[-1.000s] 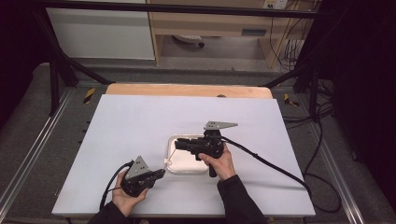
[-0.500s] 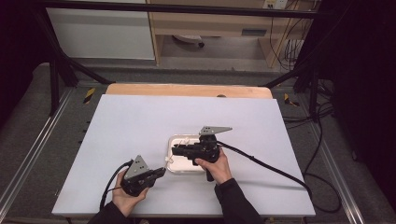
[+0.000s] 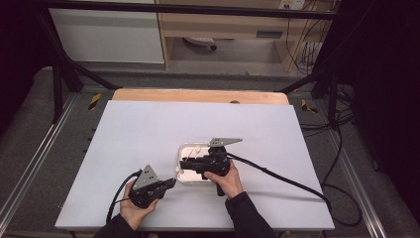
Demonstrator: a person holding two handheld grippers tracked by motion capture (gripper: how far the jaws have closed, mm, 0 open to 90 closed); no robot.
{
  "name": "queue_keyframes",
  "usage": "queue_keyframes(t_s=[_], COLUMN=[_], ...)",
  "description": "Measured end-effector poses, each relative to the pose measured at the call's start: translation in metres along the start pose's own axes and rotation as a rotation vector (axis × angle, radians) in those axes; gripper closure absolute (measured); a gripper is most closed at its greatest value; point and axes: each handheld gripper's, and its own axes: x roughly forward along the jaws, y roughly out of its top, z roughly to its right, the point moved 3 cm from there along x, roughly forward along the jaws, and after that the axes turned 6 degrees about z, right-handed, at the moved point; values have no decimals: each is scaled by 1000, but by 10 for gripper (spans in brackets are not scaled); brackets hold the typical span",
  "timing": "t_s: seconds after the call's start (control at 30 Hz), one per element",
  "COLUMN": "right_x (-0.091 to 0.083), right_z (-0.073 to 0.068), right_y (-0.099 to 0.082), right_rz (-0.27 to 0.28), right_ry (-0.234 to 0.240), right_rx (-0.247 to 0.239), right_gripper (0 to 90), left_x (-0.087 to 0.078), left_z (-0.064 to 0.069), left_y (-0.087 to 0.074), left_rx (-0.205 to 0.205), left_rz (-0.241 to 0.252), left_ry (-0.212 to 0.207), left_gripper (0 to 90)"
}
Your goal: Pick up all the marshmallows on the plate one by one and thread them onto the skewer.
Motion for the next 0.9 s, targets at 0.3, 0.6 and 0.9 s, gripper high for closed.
queue_keyframes(t_s=[0.3, 0.6, 0.9], right_x=[-17, -32, -31], right_z=[-2, 14, 31], right_y=[16, 10, 4], right_rz=[9, -60, -142], right_ry=[-109, -270, -366], right_rx=[-87, -165, -211], right_gripper=[379, 141, 79], left_x=[-5, -8, -10], left_z=[-4, -8, -11], left_y=[-1, -1, -2], left_rx=[-22, -22, -30], left_rz=[-5, -13, -18], left_ry=[18, 34, 38], left_gripper=[888, 888, 888])
